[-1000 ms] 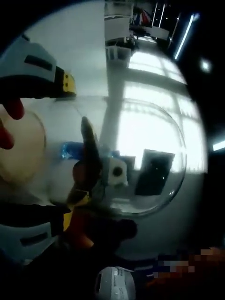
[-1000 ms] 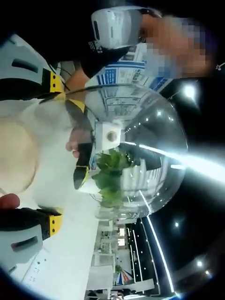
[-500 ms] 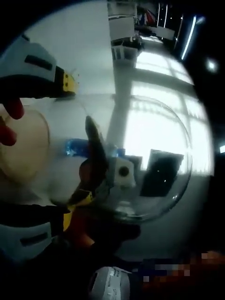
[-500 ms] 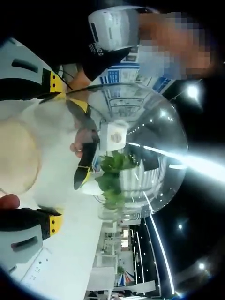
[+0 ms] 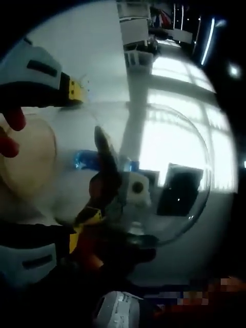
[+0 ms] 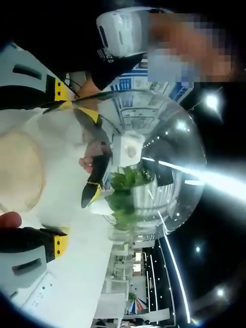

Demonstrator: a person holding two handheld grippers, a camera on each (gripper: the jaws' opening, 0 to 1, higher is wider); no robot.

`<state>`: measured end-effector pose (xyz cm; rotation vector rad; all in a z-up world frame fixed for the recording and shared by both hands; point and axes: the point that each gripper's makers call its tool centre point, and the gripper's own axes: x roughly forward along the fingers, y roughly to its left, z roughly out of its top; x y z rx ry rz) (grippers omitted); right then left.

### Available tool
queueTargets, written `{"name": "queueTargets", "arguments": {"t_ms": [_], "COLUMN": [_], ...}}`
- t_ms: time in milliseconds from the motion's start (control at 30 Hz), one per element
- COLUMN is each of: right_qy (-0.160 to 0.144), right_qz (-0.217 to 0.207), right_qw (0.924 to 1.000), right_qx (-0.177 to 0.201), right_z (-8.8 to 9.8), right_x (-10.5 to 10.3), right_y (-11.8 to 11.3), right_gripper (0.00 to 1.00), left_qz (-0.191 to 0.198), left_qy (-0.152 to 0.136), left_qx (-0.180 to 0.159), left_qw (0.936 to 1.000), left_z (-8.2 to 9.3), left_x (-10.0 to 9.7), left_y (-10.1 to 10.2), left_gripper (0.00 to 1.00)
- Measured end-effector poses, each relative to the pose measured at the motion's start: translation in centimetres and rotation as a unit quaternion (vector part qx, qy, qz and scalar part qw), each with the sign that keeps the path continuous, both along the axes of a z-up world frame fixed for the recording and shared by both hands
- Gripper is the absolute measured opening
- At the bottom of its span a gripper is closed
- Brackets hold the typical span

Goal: Open the cover put in the Mizone put the cover back on

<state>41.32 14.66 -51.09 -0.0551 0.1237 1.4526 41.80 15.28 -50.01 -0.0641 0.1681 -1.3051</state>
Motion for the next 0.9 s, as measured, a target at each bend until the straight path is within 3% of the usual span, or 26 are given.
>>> {"name": "queueTargets", "arguments": {"t_ms": [300,900], "right_qy": [0.001,-0.003], "right_qz": [0.006,0.01], "right_qw": [0.9999,0.9999], "right_qx": [-0.008,0.008], "right_z": [0.08,0.24], "right_x": [-0.39,-0.76], "right_y": [-0.29,-0.15], "right_gripper": [0.9,0.9], "left_qz": [-0.003,0.011], "left_qy": [0.009,-0.018], "left_qx": [0.012,-0.01], "left_qw": [0.9999,0.9997], "left_z": [-0.04,-0.06], "left_x": [-0.42,-0.85], "left_y": [-0.12,0.16], "left_gripper": [0.82,0.81]}}
